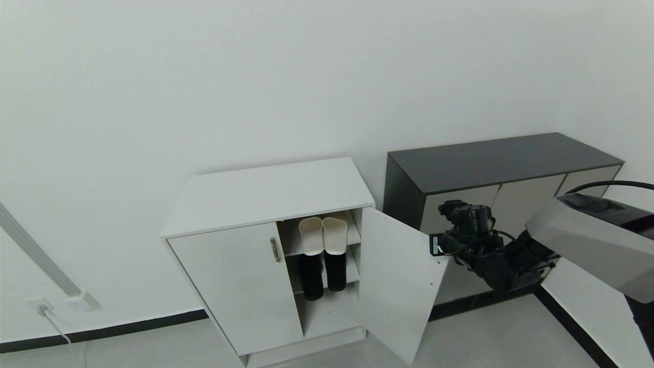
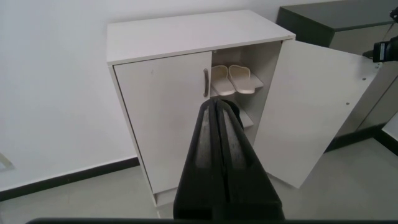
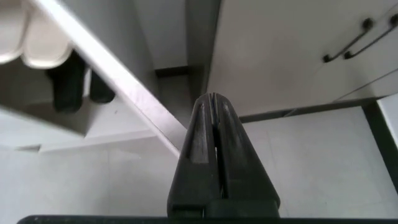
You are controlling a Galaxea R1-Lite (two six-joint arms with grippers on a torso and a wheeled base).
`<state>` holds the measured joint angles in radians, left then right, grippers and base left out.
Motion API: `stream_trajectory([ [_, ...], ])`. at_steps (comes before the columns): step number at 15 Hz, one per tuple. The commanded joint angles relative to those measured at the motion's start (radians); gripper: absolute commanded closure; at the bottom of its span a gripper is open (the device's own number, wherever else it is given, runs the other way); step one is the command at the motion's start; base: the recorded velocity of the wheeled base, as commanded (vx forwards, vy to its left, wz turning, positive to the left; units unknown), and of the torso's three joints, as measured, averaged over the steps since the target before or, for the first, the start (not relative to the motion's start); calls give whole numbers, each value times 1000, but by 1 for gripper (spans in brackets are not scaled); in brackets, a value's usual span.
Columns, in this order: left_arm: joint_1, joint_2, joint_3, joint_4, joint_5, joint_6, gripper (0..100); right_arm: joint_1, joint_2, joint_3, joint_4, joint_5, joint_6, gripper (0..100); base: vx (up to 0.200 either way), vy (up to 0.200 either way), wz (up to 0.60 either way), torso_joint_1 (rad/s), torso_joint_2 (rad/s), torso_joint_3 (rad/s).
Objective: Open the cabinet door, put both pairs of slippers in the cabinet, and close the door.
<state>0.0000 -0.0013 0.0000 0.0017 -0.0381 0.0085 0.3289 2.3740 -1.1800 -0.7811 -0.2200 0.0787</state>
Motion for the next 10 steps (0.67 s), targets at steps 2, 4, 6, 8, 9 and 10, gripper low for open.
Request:
stream_trajectory([
  [2,0,1,0,0,0,-1,100,42,-41,45,-1,1,0,100,0,0,0,0,0,0],
  [4,0,1,0,0,1,-1,100,90,-72,92,-1,1,1,100,0,0,0,0,0,0],
  [6,0,1,0,0,1,-1,100,140,-88,138,-9,1,-2,100,0,0,0,0,0,0],
  [8,0,1,0,0,1,-1,100,203,-119,189,-10,2,-2,100,0,0,0,0,0,0],
  [9,0,1,0,0,1,-1,100,236,-130,215,-10,4,0,100,0,0,0,0,0,0],
  [10,0,1,0,0,1,-2,100,272,-136,234,-17,5,3,100,0,0,0,0,0,0],
])
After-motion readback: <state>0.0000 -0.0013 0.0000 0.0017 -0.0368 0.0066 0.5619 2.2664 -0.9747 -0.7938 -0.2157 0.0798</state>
